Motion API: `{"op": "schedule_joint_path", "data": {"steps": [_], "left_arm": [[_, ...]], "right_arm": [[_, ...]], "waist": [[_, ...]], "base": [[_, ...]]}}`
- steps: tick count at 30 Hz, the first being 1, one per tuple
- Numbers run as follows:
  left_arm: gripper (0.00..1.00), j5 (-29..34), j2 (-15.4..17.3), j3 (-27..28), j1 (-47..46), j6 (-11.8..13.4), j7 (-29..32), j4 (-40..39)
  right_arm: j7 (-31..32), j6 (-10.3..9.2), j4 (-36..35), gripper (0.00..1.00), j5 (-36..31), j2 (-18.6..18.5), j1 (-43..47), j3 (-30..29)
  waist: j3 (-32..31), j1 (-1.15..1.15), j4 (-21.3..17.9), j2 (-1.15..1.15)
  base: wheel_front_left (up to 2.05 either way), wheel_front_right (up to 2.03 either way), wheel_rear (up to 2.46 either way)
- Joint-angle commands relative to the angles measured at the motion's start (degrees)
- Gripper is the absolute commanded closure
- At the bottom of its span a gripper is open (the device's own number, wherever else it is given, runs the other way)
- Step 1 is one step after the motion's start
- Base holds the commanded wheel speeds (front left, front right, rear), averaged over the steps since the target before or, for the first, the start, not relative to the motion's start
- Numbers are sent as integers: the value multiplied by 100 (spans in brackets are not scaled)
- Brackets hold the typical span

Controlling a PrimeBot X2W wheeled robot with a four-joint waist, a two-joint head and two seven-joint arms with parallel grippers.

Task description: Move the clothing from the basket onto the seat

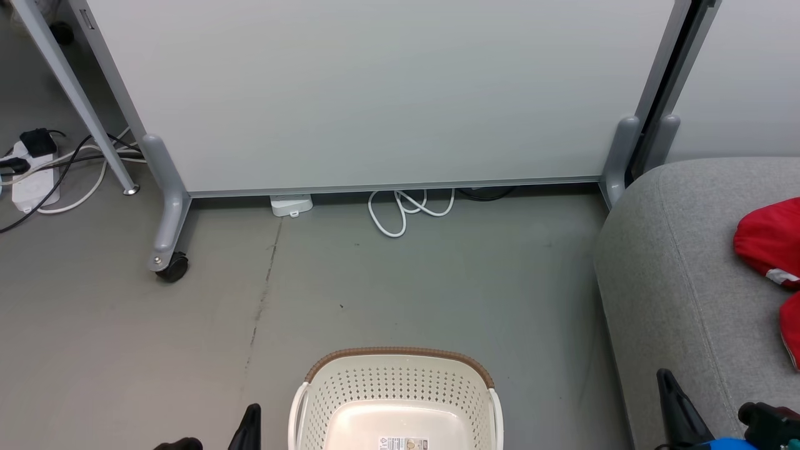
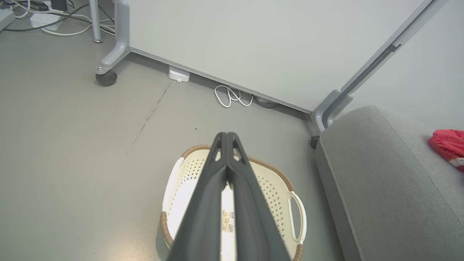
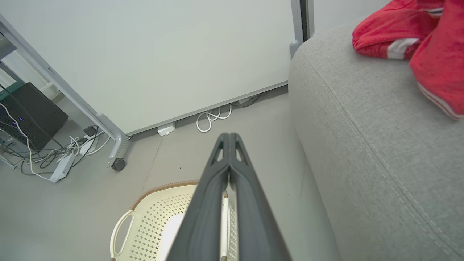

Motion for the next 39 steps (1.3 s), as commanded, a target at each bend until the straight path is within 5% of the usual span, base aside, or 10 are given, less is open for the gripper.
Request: {"op": "schedule_joint_path", "data": {"steps": [1, 39], "left_arm": [[100, -270, 3, 78, -196, -1, 56, -149], [100, -3048, -48, 733, -593, -4, 818, -707]], "right_arm": [[44, 0, -64, 100, 309, -23, -193, 0], [506, 1, 32, 100, 3425, -67, -693, 29]], "waist": [[1, 0, -11, 0], [21, 0, -215, 0]], "base": [[0, 0, 0], [0, 0, 0]]}}
